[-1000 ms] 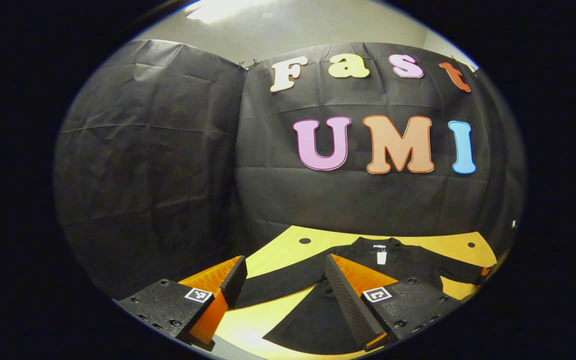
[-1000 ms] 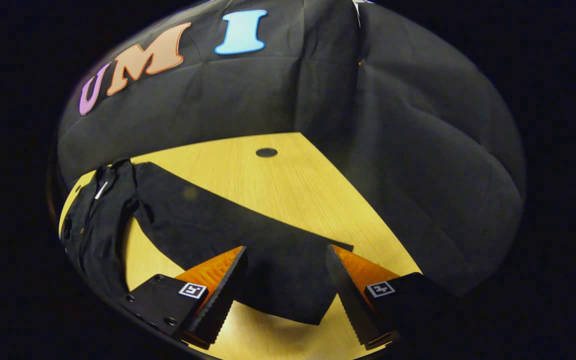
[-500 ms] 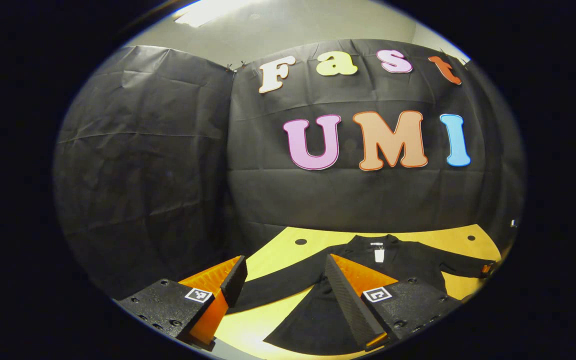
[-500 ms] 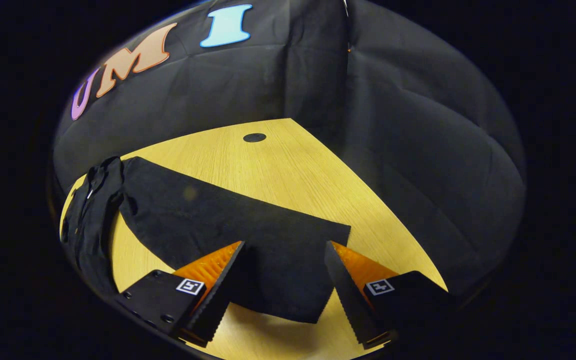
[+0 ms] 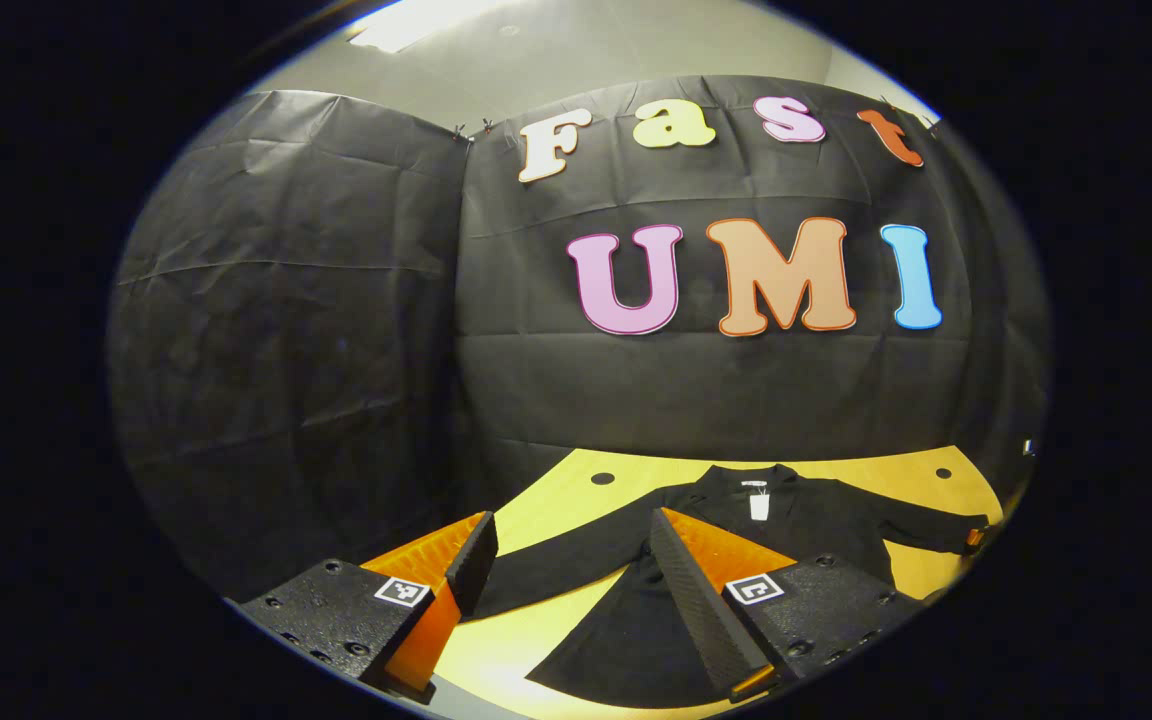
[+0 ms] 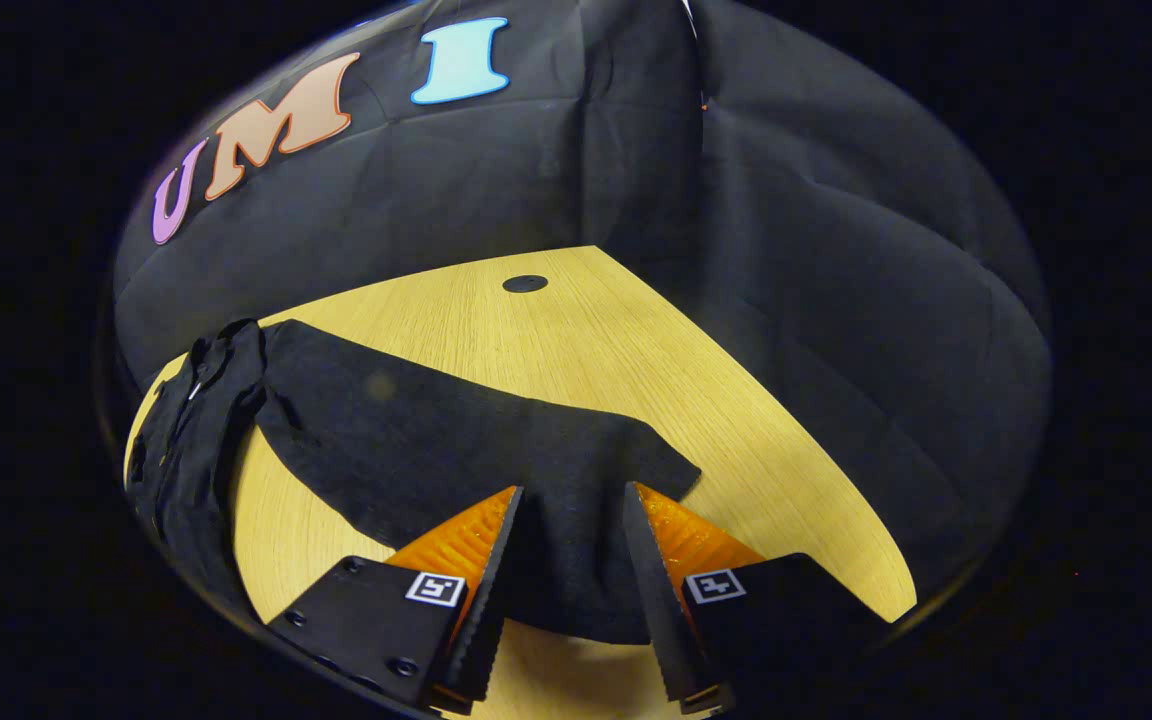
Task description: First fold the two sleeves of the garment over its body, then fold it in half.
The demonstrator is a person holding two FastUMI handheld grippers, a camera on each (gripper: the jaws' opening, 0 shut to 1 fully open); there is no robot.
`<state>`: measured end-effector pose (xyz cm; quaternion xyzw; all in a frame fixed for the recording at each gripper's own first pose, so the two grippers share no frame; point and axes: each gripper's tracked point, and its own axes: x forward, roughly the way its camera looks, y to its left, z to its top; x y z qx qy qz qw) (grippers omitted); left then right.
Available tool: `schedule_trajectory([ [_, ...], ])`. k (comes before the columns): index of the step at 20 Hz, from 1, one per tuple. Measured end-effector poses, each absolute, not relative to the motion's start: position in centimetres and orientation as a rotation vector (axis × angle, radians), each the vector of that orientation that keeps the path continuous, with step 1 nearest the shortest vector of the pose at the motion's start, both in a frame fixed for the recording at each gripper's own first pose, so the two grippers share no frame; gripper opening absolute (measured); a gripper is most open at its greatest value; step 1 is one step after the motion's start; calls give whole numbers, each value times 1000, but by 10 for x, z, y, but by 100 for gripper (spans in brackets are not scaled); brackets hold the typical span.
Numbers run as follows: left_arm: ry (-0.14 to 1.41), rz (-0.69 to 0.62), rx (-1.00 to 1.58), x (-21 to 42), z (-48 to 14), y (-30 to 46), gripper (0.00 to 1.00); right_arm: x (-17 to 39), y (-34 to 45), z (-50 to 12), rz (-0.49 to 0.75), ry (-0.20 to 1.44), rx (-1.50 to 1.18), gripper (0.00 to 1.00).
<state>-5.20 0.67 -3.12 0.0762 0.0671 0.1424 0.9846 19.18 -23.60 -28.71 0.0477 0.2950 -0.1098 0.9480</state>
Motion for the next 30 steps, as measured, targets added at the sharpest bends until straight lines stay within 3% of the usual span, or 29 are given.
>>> schedule_trajectory([
  [1,135,288,149,-52,-31,7,91,192,-233,-290,-210,605,103,66],
  [4,138,289,145,-56,-32,8,92,193,-225,-291,-214,601,110,14],
  [6,136,284,146,-56,-32,8,93,192,-224,-290,-214,603,112,6],
  [14,126,246,151,-64,-28,10,92,183,-218,-280,-227,629,83,3],
  [22,106,180,134,-68,-23,18,93,166,-200,-201,-236,448,43,2],
  [30,120,130,114,-55,-37,28,92,142,-119,-124,-160,305,-102,2],
])
